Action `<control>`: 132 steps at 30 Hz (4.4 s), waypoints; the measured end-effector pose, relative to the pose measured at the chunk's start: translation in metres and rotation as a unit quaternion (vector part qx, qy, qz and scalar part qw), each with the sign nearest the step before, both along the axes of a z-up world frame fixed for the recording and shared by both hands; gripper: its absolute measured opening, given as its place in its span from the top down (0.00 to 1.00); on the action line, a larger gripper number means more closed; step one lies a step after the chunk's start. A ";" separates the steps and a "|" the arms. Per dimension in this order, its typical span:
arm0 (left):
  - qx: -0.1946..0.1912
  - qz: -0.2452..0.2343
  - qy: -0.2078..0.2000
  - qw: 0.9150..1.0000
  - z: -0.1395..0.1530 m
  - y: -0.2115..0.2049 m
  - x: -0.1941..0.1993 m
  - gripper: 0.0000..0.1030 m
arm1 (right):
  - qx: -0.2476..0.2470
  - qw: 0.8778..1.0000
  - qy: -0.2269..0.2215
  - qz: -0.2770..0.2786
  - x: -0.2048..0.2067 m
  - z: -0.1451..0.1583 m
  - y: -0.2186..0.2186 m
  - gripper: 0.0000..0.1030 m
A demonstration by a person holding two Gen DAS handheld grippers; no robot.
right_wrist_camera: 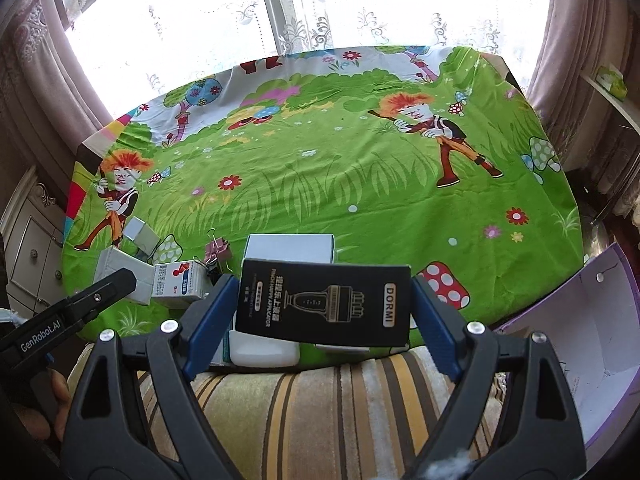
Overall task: Organize rigid objects
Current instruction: 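Carry both held boxes over the purple box and open both tools to drop them, then move both open tools back to the boxes on the bed, then grasp the blue box with left tool while right tool grasps white JIYIN MUSIC box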
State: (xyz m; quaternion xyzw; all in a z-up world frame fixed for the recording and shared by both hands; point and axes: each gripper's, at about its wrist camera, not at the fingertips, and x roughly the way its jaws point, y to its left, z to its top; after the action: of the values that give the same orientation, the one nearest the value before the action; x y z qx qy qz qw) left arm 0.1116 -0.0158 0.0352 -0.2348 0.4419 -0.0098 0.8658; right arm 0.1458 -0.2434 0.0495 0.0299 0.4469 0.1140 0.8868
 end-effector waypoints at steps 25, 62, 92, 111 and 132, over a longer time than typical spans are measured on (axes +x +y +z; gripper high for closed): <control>-0.020 -0.260 0.022 0.965 0.003 -0.222 -0.010 0.58 | 0.058 0.981 -0.015 -0.185 -0.044 0.008 -0.214 0.15; -0.037 -0.279 -0.035 0.959 0.024 -0.220 -0.021 0.43 | 0.023 0.978 -0.034 -0.204 -0.047 0.030 -0.221 0.12; -0.035 -0.022 0.083 0.996 -0.029 -0.006 -0.016 0.43 | 0.003 1.000 0.027 -0.006 -0.020 0.005 -0.071 0.12; -0.013 -0.029 0.207 0.978 -0.080 -0.001 0.009 0.43 | -0.051 0.990 0.095 0.091 0.008 -0.036 -0.012 0.12; 0.032 -0.044 0.226 0.973 -0.089 -0.009 0.019 0.43 | -0.067 0.986 0.115 0.097 0.026 -0.057 0.002 0.12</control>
State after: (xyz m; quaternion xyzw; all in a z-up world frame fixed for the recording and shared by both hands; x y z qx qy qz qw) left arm 0.1310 -0.0245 -0.0543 -0.1840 0.6363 0.0198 0.7489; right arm 0.1718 -0.2416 -0.0074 -0.0605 0.5530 0.1655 0.8143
